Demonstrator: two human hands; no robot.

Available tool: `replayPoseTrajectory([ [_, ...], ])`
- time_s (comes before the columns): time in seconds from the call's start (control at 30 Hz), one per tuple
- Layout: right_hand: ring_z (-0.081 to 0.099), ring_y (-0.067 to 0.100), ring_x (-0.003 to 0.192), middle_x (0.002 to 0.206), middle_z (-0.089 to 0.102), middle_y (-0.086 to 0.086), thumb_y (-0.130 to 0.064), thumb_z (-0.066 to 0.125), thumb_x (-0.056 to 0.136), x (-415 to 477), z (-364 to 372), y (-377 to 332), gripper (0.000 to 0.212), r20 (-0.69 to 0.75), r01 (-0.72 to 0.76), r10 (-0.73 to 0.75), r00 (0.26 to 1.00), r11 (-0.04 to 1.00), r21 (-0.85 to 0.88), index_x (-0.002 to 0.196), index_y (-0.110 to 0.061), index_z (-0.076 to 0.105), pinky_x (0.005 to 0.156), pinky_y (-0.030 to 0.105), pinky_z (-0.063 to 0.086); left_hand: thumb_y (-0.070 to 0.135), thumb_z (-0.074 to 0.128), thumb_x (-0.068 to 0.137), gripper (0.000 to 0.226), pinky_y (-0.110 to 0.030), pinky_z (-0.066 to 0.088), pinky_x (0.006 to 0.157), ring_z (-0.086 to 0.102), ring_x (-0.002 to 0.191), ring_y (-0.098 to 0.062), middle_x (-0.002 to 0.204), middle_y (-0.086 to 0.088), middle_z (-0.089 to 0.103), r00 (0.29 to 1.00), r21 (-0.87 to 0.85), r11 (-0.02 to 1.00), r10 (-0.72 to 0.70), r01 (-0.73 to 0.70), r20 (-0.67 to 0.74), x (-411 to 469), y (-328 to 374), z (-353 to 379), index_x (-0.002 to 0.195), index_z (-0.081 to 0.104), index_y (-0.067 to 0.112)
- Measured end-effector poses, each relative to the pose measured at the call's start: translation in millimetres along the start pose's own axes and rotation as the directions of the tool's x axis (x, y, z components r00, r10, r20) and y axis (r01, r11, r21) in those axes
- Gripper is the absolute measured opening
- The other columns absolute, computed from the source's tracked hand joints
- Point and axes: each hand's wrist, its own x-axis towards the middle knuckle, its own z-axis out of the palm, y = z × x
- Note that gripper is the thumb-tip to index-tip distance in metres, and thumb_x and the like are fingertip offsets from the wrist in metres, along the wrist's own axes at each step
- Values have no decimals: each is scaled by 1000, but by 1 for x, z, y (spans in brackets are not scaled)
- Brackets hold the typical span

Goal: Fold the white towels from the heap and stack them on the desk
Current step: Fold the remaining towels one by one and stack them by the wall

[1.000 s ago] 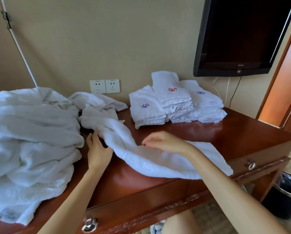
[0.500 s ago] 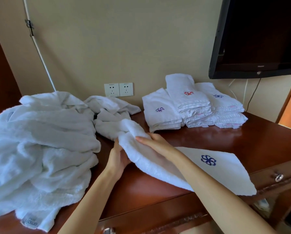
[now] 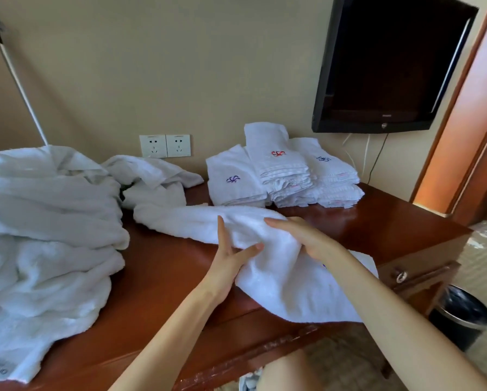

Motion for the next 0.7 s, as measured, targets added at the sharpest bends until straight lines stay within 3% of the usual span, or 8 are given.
replayPoseTrajectory([
  [0.1,69,13,97,93,75,0,-34,64,91,-18,-36,-2,21,-82,24,-20,996,999,46,99,-16,73,78,19,53,4,61,90,90,-42,43,105,62,105,-13,113,-6,63,998,33,997,63,-63,-12,9,13,52,146,8,51],
  [0.17,68,11,95,91,76,-6,-31,58,95,-34,-60,-6,20,-103,83,-70,992,988,131,99,-16,71,73,13,51,8,58,92,63,-44,39,108,60,101,-15,104,-12,60,992,-24,995,97,-96,75,14,33,85,134,32,47],
  [0.2,67,12,101,100,75,-3,-34,58,93,-43,-73,-8,25,-99,104,-87,991,977,184,107,-16,69,78,16,52,15,63,86,62,-44,40,108,59,106,-15,111,-9,61,987,-50,993,112,-107,112,16,43,98,134,38,46],
  [0.3,63,18,115,121,68,7,-36,55,93,-72,-108,-17,40,-68,140,-126,990,947,289,126,-15,61,90,29,52,28,75,74,68,-37,42,107,50,127,-10,137,10,53,973,-10,983,185,-185,137,25,63,127,134,49,44],
  [0.43,54,22,126,134,59,8,-33,49,100,-96,-137,-27,42,-42,210,-206,978,952,221,138,-17,52,110,42,37,4,61,89,54,-30,43,104,49,128,-14,135,11,54,934,143,954,215,-263,284,41,92,140,132,55,36],
  [0.53,51,23,129,138,56,8,-38,49,98,-104,-142,-33,43,-58,236,-229,972,953,192,139,-22,52,114,49,30,1,57,89,54,-28,47,100,55,122,-12,131,8,58,919,197,941,197,-275,341,43,114,136,132,56,33],
  [0.63,52,21,128,137,57,7,-33,46,100,-105,-135,-40,42,-82,290,-278,957,924,249,138,-16,51,109,42,37,7,63,80,53,-34,48,101,59,117,-15,126,5,63,936,213,950,155,-230,317,46,125,126,126,61,35],
  [0.7,57,17,123,131,62,4,-31,43,101,-104,-125,-44,38,-113,313,-292,950,892,326,134,-15,54,102,33,44,6,61,82,50,-31,51,95,63,113,-16,121,3,67,949,170,965,146,-199,280,45,127,118,125,62,32],
])
